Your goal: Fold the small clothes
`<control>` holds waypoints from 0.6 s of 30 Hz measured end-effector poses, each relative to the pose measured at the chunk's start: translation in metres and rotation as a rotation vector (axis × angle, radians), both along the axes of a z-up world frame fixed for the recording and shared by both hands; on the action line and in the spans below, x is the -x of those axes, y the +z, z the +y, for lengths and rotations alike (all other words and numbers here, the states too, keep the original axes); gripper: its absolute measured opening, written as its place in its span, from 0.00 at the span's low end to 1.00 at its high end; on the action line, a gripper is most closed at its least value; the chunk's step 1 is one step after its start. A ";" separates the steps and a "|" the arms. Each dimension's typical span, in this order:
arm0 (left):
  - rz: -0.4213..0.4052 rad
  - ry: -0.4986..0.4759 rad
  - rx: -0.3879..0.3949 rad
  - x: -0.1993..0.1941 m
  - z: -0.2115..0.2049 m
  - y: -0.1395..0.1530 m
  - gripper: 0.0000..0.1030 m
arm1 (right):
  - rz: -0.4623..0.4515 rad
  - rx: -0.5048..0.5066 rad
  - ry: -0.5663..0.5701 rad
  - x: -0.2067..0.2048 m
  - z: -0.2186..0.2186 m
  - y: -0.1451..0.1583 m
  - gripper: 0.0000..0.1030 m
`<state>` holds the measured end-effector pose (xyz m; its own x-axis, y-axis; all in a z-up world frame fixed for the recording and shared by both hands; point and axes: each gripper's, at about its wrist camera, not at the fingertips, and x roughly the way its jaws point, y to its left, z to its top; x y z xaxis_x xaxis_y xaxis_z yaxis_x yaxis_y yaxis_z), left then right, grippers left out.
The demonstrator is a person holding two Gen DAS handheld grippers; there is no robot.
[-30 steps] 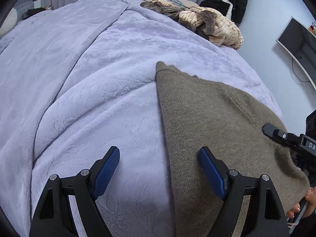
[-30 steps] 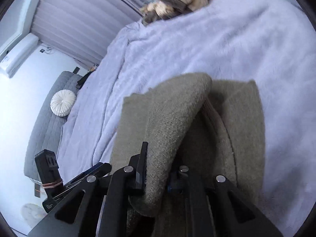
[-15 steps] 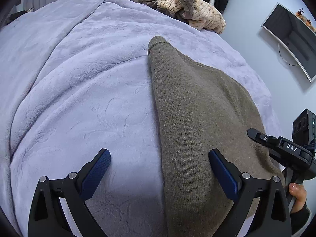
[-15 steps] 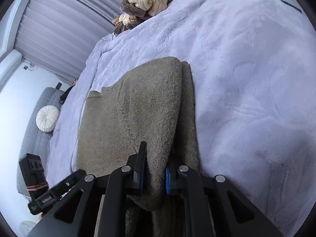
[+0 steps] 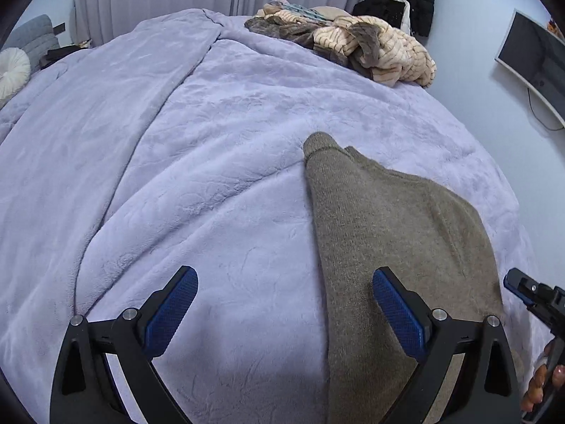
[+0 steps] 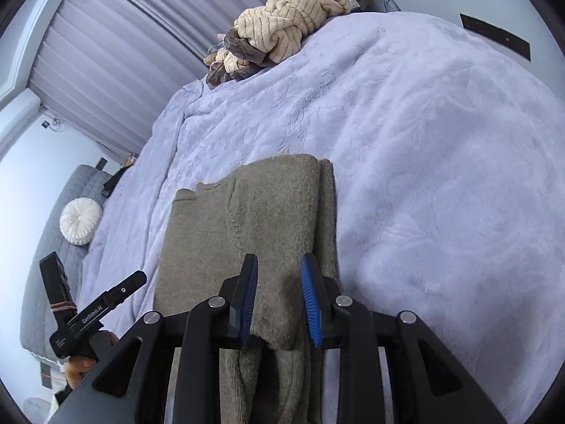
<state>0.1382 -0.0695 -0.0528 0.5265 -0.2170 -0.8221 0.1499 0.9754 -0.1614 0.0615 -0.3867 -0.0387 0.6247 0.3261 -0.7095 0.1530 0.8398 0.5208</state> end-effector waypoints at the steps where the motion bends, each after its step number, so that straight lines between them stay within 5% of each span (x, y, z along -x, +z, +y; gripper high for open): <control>1: 0.004 -0.016 -0.044 -0.001 -0.007 -0.008 0.97 | 0.021 0.034 -0.005 -0.007 0.003 -0.003 0.28; 3: -0.010 -0.030 -0.107 0.001 -0.015 -0.022 0.97 | 0.087 0.079 0.000 -0.021 0.006 -0.019 0.23; 5: -0.018 -0.041 -0.081 0.004 -0.012 -0.026 0.97 | 0.144 0.133 0.017 -0.029 0.006 -0.038 0.13; 8: 0.001 -0.039 -0.055 0.007 -0.003 -0.020 0.97 | 0.133 0.104 -0.013 -0.021 -0.003 -0.038 0.15; 11: -0.007 -0.057 -0.074 0.014 0.006 -0.007 0.97 | 0.125 0.035 -0.019 -0.004 -0.014 -0.028 0.26; 13: -0.010 -0.078 -0.050 0.022 0.012 -0.001 0.97 | 0.107 -0.114 0.025 0.013 -0.021 -0.025 0.32; 15: 0.001 -0.095 -0.023 0.031 0.014 0.001 0.97 | 0.067 -0.214 0.060 0.035 -0.022 -0.019 0.54; 18: 0.015 -0.115 0.000 0.043 0.009 0.002 0.97 | 0.043 -0.244 0.141 0.055 -0.007 -0.013 0.56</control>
<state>0.0954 -0.0610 -0.0507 0.4861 -0.2749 -0.8295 0.2583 0.9520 -0.1641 0.0061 -0.3935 -0.0513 0.5321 0.5721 -0.6242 0.0701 0.7049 0.7058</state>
